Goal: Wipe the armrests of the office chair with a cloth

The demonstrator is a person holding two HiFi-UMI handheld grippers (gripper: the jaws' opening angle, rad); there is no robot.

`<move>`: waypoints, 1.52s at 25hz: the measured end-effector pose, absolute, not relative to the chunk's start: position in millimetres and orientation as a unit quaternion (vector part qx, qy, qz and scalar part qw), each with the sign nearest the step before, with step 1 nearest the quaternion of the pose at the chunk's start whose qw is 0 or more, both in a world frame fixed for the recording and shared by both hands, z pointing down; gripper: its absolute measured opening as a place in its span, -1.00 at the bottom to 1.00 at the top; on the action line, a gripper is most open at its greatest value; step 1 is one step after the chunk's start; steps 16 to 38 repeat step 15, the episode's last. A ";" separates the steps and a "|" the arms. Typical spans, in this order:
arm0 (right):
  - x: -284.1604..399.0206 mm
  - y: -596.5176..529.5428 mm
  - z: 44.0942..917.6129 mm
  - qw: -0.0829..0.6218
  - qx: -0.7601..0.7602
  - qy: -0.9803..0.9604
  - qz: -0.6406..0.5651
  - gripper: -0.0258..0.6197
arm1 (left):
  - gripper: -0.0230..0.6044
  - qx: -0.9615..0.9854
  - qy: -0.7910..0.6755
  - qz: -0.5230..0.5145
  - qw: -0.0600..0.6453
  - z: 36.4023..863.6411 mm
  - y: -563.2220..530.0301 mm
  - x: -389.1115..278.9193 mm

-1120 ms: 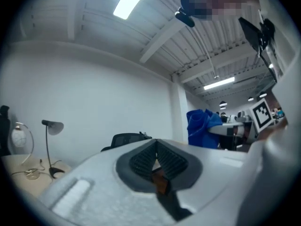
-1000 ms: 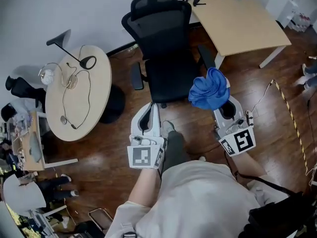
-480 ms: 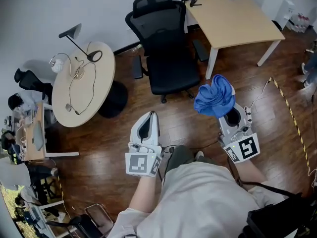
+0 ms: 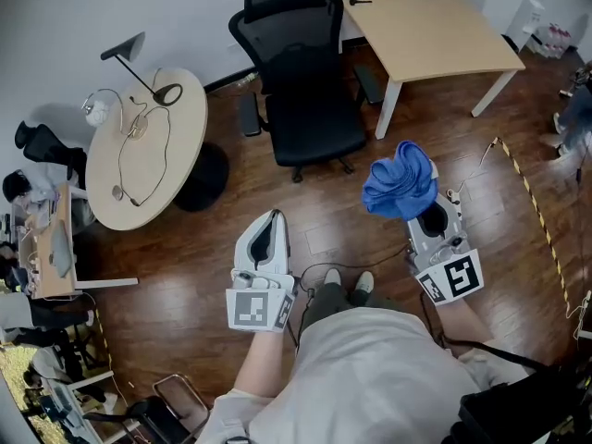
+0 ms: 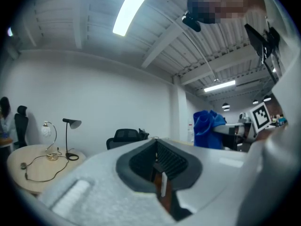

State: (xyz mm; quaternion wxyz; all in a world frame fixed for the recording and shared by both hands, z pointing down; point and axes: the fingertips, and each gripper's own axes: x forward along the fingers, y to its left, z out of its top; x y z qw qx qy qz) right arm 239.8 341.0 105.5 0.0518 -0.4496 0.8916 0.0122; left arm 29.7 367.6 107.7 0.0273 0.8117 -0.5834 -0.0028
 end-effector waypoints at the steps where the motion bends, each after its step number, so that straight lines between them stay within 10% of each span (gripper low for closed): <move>1: 239.0 342.0 106.3 0.051 -0.450 0.891 0.013 -0.71 | -0.93 0.814 -0.580 -0.003 0.031 109.8 368.1 30.7; 38: 259.6 377.2 121.3 0.053 -0.452 0.891 0.000 -0.71 | -0.91 0.826 -0.563 -0.002 0.030 119.1 392.6 67.7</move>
